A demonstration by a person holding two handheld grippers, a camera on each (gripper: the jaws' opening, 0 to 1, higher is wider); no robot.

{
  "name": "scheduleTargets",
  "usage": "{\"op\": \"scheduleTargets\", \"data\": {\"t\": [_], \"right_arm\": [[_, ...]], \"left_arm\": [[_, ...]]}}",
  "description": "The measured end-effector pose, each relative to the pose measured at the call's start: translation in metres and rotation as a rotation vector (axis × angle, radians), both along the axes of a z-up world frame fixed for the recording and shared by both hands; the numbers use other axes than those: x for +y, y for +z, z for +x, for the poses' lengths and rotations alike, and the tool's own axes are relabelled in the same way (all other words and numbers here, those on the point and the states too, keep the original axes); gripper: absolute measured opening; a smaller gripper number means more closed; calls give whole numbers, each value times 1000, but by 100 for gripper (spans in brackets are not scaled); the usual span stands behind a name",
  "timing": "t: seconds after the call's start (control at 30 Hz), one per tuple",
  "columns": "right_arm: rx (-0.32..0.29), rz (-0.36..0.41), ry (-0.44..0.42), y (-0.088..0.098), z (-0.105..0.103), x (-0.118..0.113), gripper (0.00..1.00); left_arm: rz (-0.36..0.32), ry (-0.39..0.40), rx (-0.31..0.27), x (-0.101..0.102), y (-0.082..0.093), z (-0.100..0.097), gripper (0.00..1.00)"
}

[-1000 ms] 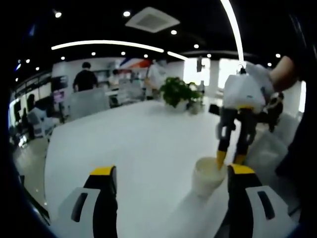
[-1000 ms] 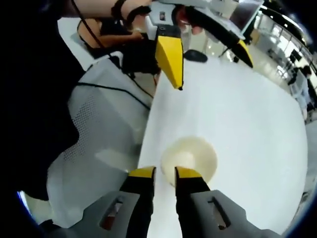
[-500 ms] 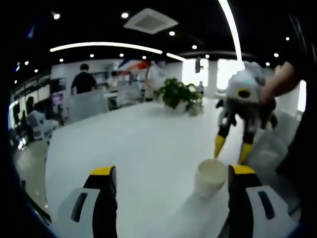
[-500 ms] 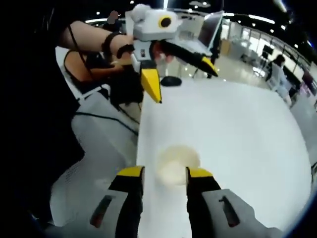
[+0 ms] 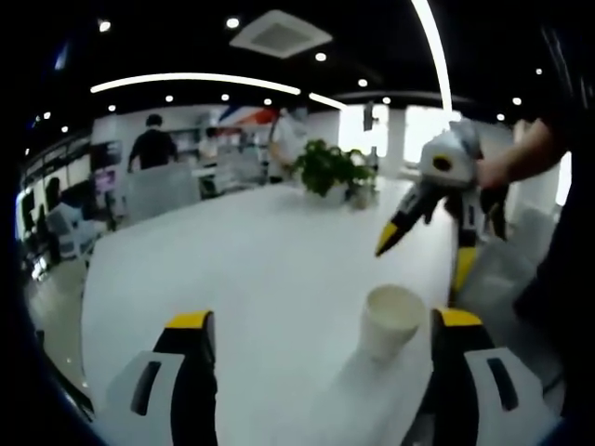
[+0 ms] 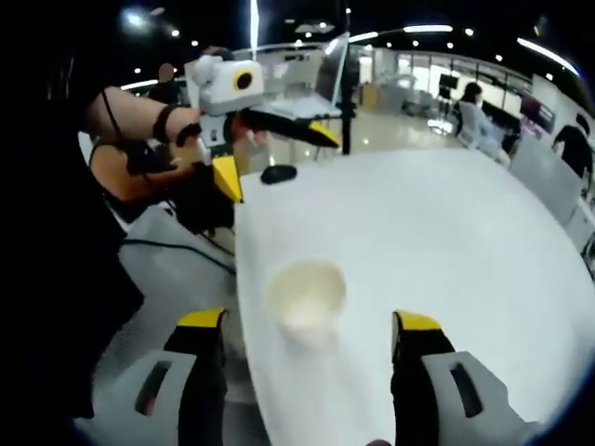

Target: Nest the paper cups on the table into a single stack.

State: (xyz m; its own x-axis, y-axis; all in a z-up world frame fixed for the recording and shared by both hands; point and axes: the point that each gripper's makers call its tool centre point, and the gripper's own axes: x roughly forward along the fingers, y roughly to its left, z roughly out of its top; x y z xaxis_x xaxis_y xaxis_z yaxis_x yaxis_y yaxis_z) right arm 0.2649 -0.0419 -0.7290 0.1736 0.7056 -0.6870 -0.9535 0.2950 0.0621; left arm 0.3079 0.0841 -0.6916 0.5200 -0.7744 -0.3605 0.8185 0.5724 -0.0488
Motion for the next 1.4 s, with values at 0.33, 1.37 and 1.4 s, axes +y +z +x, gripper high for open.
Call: {"op": "scheduleTargets", "data": {"t": [0.33,1.37,1.4], "right_arm": [[-51,-4,-46,-11,2,-9,100],[-33,38,34,-54,-7,2,66],[-31,40,35,-54,-7,2,65]], "left_arm": [[22,-27,31,-4,-14,-11,97],[33,-106,170,-62,-80,-36,84],[34,-106,169,-62,-81,-35,83]]}}
